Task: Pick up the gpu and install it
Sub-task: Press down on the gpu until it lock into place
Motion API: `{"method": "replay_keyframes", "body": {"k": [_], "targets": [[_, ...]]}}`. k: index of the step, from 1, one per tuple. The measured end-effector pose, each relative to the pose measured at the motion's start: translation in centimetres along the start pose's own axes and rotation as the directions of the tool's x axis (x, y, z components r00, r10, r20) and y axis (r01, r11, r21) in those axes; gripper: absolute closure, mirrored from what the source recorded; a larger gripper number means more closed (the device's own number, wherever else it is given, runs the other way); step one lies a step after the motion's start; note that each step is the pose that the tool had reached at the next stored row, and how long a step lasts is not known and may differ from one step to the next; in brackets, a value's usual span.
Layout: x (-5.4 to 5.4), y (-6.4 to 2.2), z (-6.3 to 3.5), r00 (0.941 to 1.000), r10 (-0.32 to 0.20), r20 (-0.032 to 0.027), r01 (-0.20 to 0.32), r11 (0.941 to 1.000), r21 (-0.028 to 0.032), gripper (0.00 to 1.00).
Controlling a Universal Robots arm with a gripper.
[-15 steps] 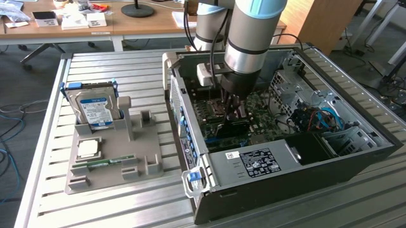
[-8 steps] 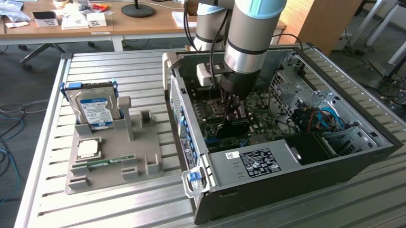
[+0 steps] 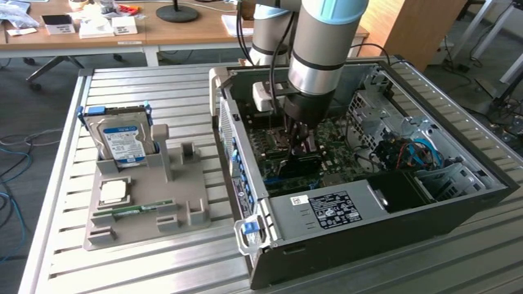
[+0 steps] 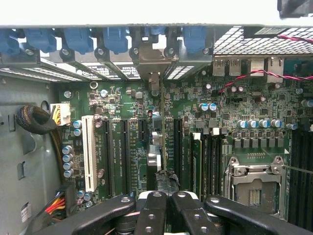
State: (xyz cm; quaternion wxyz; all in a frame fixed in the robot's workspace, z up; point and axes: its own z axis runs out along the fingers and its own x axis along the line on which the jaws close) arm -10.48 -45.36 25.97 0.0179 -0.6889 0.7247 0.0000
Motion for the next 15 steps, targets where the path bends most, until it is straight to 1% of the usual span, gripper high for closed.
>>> {"method": "replay_keyframes", "body": {"k": [11,15], "targets": [[0.00,0.04,0.04,1.0000,0.000,0.0000,0.000,1.0000,0.0000,0.89],[-0.02,0.04,-0.15,1.0000,0.000,0.0016,0.000,1.0000,0.0007,0.89]]}}
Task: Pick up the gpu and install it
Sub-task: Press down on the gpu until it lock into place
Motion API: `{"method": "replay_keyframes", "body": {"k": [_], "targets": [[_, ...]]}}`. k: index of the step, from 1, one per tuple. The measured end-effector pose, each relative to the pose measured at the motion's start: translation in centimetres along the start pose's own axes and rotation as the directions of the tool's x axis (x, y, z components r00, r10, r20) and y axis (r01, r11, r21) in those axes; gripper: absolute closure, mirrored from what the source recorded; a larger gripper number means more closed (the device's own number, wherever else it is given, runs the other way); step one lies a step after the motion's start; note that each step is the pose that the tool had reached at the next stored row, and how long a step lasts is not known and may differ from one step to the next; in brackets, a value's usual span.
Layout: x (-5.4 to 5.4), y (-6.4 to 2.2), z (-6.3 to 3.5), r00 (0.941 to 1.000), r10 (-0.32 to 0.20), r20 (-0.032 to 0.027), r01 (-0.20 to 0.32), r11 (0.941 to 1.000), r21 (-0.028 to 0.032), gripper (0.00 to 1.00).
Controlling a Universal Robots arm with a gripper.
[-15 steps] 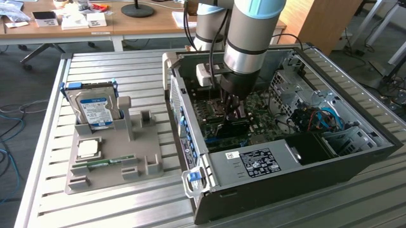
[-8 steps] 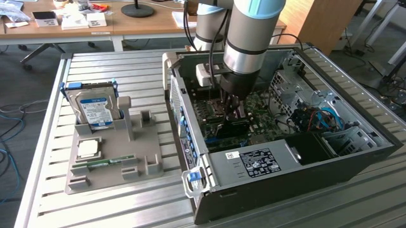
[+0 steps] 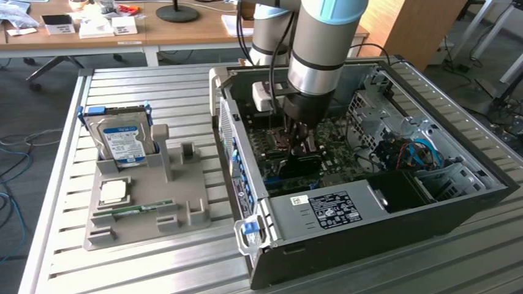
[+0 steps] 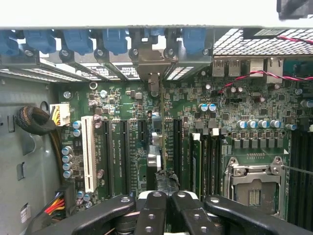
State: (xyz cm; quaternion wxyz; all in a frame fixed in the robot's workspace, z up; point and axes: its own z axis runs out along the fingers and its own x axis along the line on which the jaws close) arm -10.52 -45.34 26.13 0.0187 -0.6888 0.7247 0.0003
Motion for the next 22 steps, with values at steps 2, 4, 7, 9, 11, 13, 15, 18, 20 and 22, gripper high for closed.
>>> {"method": "replay_keyframes", "body": {"k": [2,4,7,9,11,13,15,18,20,22], "targets": [[0.0,0.00,-0.32,1.0000,0.000,-0.0016,0.000,1.0000,-0.0007,0.89],[0.0,-0.01,-0.62,1.0000,0.000,-0.0014,0.000,1.0000,-0.0006,0.89],[0.0,-0.03,-1.17,1.0000,0.000,-0.0018,0.000,1.0000,-0.0007,0.89],[0.0,-0.04,-1.64,1.0000,0.000,-0.0019,0.000,1.0000,-0.0006,0.89],[0.0,-0.05,-2.14,1.0000,0.000,-0.0021,0.000,1.0000,-0.0007,0.89],[-0.1,-0.07,-2.71,1.0000,0.000,-0.0024,0.000,1.0000,-0.0006,0.89],[-0.1,-0.09,-3.35,1.0000,0.000,-0.0028,0.000,1.0000,-0.0006,0.89],[-0.1,-0.11,-4.18,1.0000,0.000,-0.0040,0.000,1.0000,-0.0005,0.89],[-0.1,-0.12,-4.65,1.0000,0.000,-0.0059,0.000,1.0000,-0.0005,0.89],[-0.1,-0.13,-5.04,1.0000,0.000,-0.0080,0.000,1.0000,-0.0003,0.89]]}}
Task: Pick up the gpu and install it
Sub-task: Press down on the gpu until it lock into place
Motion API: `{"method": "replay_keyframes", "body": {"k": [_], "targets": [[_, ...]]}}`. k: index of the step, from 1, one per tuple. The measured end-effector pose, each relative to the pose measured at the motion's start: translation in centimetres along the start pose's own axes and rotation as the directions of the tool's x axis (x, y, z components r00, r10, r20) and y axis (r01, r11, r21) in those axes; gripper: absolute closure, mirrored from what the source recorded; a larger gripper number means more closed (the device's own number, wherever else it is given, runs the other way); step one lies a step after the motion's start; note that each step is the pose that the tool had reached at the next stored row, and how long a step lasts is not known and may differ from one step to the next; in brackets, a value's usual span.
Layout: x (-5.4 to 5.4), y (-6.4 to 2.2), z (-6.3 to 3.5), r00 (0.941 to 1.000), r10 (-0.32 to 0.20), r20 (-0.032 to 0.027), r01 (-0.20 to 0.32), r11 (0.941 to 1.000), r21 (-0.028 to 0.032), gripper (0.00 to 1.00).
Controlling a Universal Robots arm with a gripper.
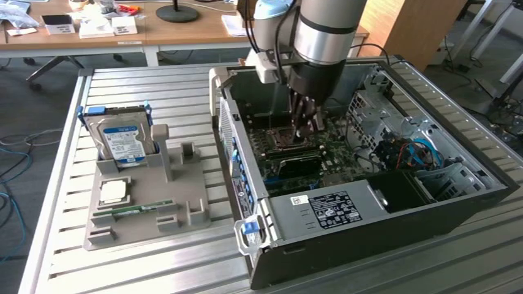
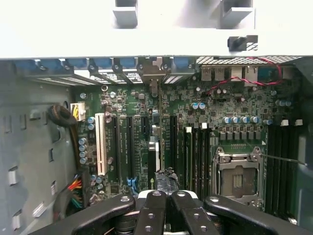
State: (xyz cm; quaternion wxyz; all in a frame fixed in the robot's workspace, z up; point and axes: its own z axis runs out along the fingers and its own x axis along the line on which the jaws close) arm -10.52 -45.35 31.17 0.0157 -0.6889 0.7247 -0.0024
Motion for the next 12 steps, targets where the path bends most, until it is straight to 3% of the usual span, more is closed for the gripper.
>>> {"method": "replay_keyframes", "body": {"k": [5,12], "targets": [[-0.02,-0.02,-0.78,1.0000,0.000,-0.0034,0.000,1.0000,0.0001,0.89],[-0.02,-0.02,-0.81,1.0000,0.000,-0.0035,0.000,1.0000,0.0002,0.89]]}}
